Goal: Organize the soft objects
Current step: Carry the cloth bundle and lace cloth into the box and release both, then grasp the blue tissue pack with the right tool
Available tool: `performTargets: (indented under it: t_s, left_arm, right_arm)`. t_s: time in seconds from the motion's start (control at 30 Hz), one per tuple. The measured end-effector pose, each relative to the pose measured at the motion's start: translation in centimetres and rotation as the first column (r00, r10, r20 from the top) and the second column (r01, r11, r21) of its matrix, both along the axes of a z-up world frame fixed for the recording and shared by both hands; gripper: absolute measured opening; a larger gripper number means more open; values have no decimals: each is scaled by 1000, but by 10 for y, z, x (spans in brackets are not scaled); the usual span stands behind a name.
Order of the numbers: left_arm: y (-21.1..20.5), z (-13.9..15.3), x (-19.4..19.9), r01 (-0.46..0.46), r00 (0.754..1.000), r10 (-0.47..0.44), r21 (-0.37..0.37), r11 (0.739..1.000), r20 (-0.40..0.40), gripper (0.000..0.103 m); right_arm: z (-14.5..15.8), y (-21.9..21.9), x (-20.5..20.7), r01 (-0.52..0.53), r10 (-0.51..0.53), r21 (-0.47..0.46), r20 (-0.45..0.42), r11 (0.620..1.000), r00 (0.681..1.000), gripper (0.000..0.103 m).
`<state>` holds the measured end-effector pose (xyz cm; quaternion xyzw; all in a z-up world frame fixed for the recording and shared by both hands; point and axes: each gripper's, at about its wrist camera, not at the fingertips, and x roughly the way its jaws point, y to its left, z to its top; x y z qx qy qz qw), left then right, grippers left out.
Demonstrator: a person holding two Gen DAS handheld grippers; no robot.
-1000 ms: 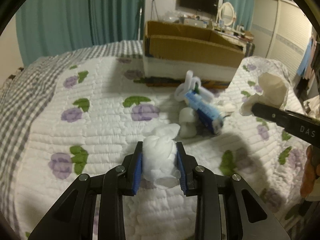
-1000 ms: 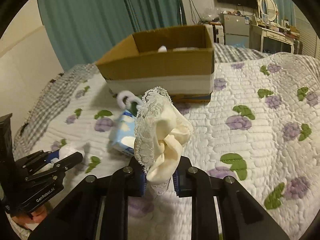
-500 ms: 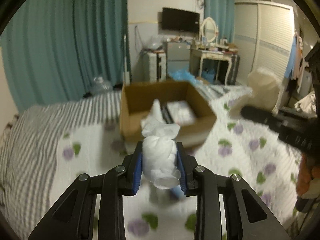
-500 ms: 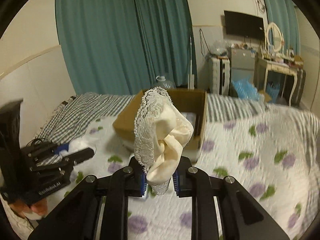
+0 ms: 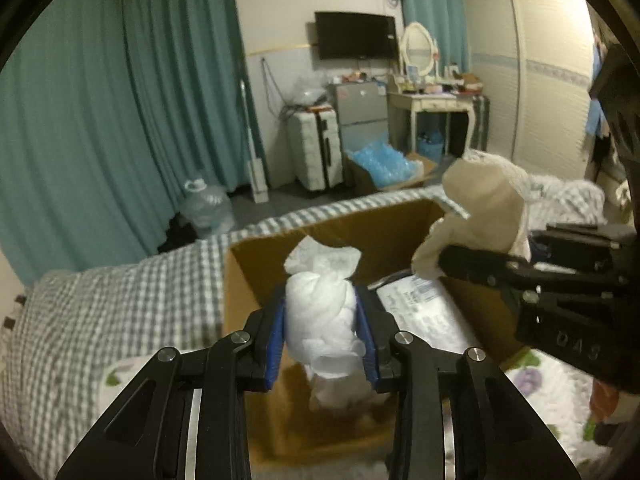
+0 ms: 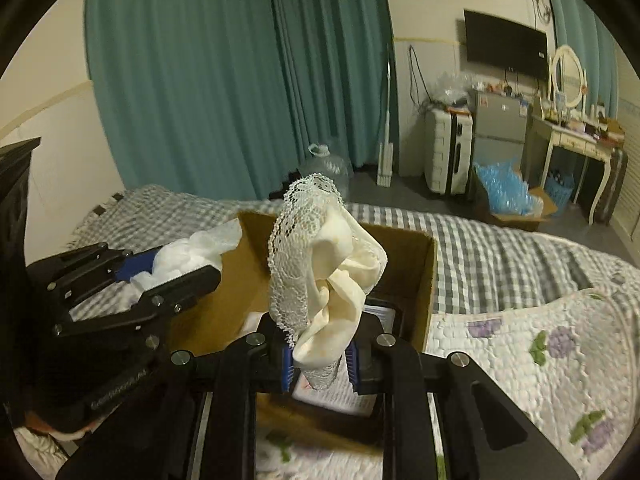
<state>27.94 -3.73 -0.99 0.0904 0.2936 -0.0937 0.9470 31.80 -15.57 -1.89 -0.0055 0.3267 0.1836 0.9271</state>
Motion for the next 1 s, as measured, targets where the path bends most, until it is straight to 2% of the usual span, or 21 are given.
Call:
performTargets:
  t_s: [0.07, 0.13, 0.17, 0.2, 0.27, 0.43, 0.5, 0.57, 0.63, 0.7, 0.8, 0.9, 1.0]
  left_arm:
    - [-1, -13, 13, 15, 1000, -14, 14, 1000, -10, 35]
    - [-3, -28, 23, 26, 999, -25, 49, 998, -21, 52]
    - [-3, -32, 26, 26, 999, -25, 61, 998, -28, 72]
    - [-3, -36, 28, 23, 999, -21, 66, 998, -33, 82]
    - [1, -37, 31, 5, 1000, -5, 43, 999, -21, 82]
    - [21, -15, 19, -28, 1000, 28, -50, 998, 5, 82]
    - [27, 0, 11, -39, 999, 40, -57, 998, 22, 83]
    - [34, 20, -4, -48, 997, 51, -65, 997, 51, 83]
    - [40, 44, -24, -48, 995, 54, -76, 996, 83, 83]
    - [48, 71, -49, -46, 991, 57, -89, 995, 125, 94]
    - [60, 97, -86, -45, 982, 64, -109, 993, 180, 94]
    - [70, 114, -128, -27, 973, 50, -105, 994, 226, 94]
    - [77, 114, -157, -23, 967, 45, -92, 996, 250, 94]
  right_arm:
    - [-12, -2, 13, 12, -12, 4, -20, 1000, 1000, 20]
    - [-22, -6, 21, 23, -22, 8, -31, 1000, 999, 31]
    - [-26, -9, 23, 27, -26, 9, -33, 1000, 999, 45]
    - [-28, -10, 23, 34, -34, 8, -31, 999, 999, 65]
    - [-27, -15, 21, 54, -54, 13, -18, 998, 998, 80]
    - [-1, -23, 4, 94, -95, 37, 20, 995, 995, 81]
    - [17, -26, -14, 113, -115, 43, 47, 993, 992, 88]
    - [41, -26, -36, 126, -129, 44, 73, 991, 989, 89]
    - [67, -24, -63, 131, -134, 35, 103, 991, 986, 92]
    - [93, -19, -89, 141, -141, 15, 142, 990, 980, 95]
    - [126, -6, -132, 160, -150, -30, 205, 987, 967, 100]
    - [144, 6, -171, 147, -131, -46, 247, 988, 960, 101]
    - [147, 20, -200, 131, -112, -59, 257, 990, 960, 101]
